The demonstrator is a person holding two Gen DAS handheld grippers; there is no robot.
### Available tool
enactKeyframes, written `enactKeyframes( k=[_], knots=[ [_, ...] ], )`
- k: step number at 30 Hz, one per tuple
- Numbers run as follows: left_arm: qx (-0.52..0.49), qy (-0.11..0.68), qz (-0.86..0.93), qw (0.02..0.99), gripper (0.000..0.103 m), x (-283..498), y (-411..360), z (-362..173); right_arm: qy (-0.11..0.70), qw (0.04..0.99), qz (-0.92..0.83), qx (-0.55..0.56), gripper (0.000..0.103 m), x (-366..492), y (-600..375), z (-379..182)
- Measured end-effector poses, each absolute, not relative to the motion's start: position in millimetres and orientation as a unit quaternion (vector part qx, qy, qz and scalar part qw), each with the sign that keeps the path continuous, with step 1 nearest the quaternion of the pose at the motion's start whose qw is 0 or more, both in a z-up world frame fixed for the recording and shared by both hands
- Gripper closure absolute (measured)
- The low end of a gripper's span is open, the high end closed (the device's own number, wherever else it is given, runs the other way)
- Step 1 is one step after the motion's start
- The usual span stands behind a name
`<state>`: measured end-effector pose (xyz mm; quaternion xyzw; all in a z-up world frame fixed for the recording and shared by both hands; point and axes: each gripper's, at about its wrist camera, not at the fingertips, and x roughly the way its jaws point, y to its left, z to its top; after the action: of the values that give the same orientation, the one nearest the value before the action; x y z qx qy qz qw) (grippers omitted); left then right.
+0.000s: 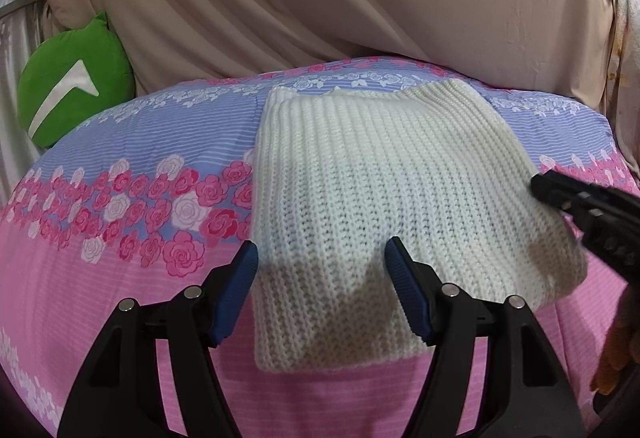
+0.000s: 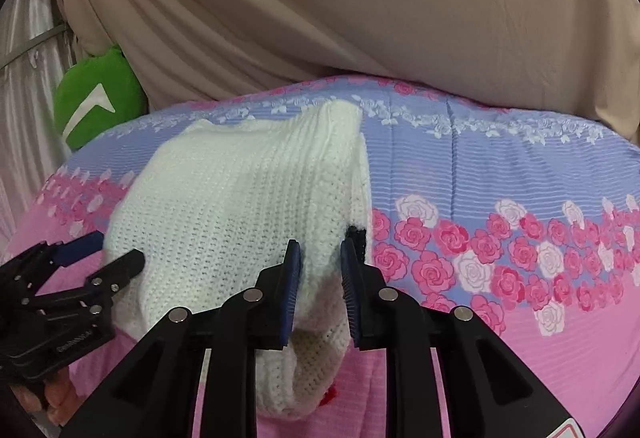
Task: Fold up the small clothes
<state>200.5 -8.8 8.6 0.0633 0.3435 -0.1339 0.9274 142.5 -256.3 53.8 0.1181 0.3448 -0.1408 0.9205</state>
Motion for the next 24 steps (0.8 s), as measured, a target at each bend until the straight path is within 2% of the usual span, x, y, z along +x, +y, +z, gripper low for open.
enactKeyframes(
  k=[3,8,10,12,16,18,20,24],
  knots=[
    [0.059,0.347,-0.126,0.927,0.038,195.5,-4.5,5.6,0.335,0.925,-0.139,0.112,0.084,125.8,-246.5,60.5],
    [0.058,0.349,-0.108,0.929,0.031,181.1,-1.4,-1.1,0.375,0.909,-0.152,0.096,0.084,121.2,-237.8,25.3],
    [0.053,0.356,-0.106,0.927,0.031,177.9,0.0,-6.1,0.382,0.905,-0.148,0.113,0.080,122.9,-241.5,11.3],
    [0.051,0.358,-0.101,0.927,0.031,173.5,1.6,-10.9,0.375,0.907,-0.148,0.118,0.080,118.3,-241.2,16.7],
    [0.043,0.348,-0.086,0.933,0.019,158.8,9.3,-15.0,0.352,0.916,-0.148,0.121,0.078,97.6,-233.1,30.4],
    [0.037,0.348,-0.082,0.933,0.013,151.0,12.7,-18.9,0.353,0.915,-0.147,0.127,0.074,84.8,-228.6,27.1],
    [0.033,0.358,-0.080,0.930,0.013,144.5,13.3,-25.7,0.360,0.911,-0.143,0.139,0.073,74.5,-225.1,18.7],
    [0.028,0.367,-0.074,0.927,0.011,128.4,10.8,-32.3,0.373,0.901,-0.152,0.160,0.060,57.3,-215.6,-3.2]
  ],
)
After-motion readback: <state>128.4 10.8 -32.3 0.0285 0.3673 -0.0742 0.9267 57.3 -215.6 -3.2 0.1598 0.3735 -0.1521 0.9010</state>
